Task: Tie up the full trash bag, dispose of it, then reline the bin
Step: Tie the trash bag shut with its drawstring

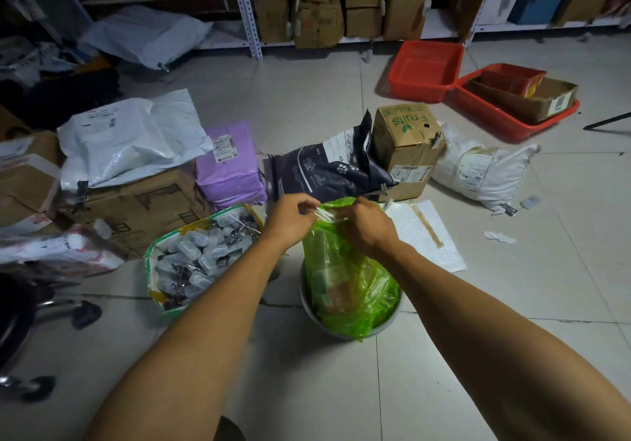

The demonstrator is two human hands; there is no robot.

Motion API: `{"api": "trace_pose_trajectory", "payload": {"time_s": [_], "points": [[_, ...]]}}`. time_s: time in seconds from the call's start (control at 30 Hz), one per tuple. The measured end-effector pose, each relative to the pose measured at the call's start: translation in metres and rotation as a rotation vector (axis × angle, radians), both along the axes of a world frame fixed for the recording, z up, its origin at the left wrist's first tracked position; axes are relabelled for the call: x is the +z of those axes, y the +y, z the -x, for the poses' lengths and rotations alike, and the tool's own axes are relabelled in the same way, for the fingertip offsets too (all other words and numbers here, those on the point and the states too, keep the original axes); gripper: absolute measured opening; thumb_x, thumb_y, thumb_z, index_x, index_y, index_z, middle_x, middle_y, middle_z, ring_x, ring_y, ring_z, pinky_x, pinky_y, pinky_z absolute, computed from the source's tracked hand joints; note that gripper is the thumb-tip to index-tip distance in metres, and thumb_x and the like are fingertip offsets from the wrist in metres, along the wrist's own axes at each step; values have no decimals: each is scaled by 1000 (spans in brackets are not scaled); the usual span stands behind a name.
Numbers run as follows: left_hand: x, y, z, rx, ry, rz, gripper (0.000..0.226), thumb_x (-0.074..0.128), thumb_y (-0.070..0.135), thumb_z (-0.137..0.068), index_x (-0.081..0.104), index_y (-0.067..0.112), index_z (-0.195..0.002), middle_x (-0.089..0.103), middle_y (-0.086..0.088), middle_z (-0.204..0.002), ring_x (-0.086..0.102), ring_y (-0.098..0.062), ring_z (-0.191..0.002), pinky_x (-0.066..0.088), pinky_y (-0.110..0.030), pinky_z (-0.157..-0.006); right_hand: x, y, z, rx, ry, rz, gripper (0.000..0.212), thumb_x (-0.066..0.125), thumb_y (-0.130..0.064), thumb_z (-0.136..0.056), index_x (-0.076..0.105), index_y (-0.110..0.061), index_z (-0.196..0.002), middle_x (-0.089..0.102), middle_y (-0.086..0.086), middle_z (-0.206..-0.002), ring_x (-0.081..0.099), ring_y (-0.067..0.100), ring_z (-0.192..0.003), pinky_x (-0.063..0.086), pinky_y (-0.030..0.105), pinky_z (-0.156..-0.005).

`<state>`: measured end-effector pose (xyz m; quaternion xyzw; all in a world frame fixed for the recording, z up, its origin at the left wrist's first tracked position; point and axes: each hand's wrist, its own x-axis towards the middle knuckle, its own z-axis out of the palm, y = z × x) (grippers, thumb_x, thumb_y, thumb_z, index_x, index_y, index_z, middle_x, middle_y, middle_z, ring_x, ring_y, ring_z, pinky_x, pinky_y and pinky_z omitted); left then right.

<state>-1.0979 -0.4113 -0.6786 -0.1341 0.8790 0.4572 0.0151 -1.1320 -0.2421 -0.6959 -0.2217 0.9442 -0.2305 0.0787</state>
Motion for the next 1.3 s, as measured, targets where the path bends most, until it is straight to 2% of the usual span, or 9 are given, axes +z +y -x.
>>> {"api": "trace_pose_trajectory", "payload": {"time_s": [0.13, 0.27, 0.47, 0.6, 0.77, 0.97, 1.13, 1.2, 1.3], "points": [[-1, -5, -2, 25, -13, -9, 23, 63, 2, -87, 70, 8, -109, 69, -7, -97, 65, -19, -86, 56, -35, -83, 0, 1, 3, -17, 38, 24, 16, 56, -25, -89, 71, -20, -95, 67, 13, -100, 62, 35, -92, 36, 30, -65], [-6, -10, -3, 37, -49, 51, 21, 61, 7, -87, 72, 15, -103, 71, -4, -92, 69, -24, -88, 57, -43, -86, 12, 0, 5, -24, 23, 104, 13, 56, -15, -87, 66, -13, -78, 68, 16, -88, 62, 36, -82, 27, 28, -61], [17, -18, -17, 18, -132, 144, 20, 63, 12, -87, 72, 14, -106, 74, -7, -100, 68, -23, -88, 55, -36, -86, 47, 2, 3, -33, -4, 135, 18, 55, -11, -88, 69, -9, -78, 72, 15, -86, 64, 34, -80, 30, 27, -62], [53, -23, -35, 33, -181, 166, 20, 65, 12, -87, 72, 12, -105, 72, -6, -98, 66, -18, -87, 49, -25, -79, 78, 5, -3, 6, -66, 73, 19, 53, -13, -85, 70, -10, -77, 73, 16, -84, 65, 38, -79, 42, 33, -61], [99, -29, -55, 5, -244, 205, 16, 65, 14, -86, 73, 11, -99, 73, -8, -103, 67, -22, -97, 51, -32, -89, 113, 15, -21, -5, -130, 34, 15, 54, -9, -83, 67, -7, -76, 70, 21, -87, 62, 39, -82, 42, 37, -65], [128, -30, -69, 0, -300, 228, 16, 65, 17, -86, 74, 13, -99, 73, -6, -104, 67, -21, -96, 48, -25, -83, 138, 23, -27, -24, -193, 9, 20, 52, -11, -88, 71, -8, -85, 73, 17, -95, 64, 36, -90, 46, 34, -72], [120, -21, -75, -4, -338, 219, 15, 66, 14, -82, 75, 15, -95, 74, -5, -105, 67, -22, -100, 51, -28, -89, 144, 30, -30, -3, -211, -6, 21, 52, -10, -88, 71, -10, -83, 73, 17, -93, 65, 37, -88, 47, 34, -71], [103, -14, -70, -17, -342, 210, 15, 66, 15, -83, 75, 14, -95, 73, -6, -107, 66, -24, -102, 51, -31, -91, 140, 29, -22, 3, -160, 19, 19, 53, -9, -88, 69, -9, -77, 72, 18, -89, 65, 38, -84, 43, 34, -67], [64, -4, -64, -13, -354, 219, 14, 64, 17, -84, 76, 14, -92, 74, -6, -103, 67, -25, -100, 52, -30, -87, 129, 25, -6, 37, -60, 76, 16, 55, -6, -86, 67, -4, -75, 69, 23, -84, 63, 41, -78, 43, 37, -64]]}}
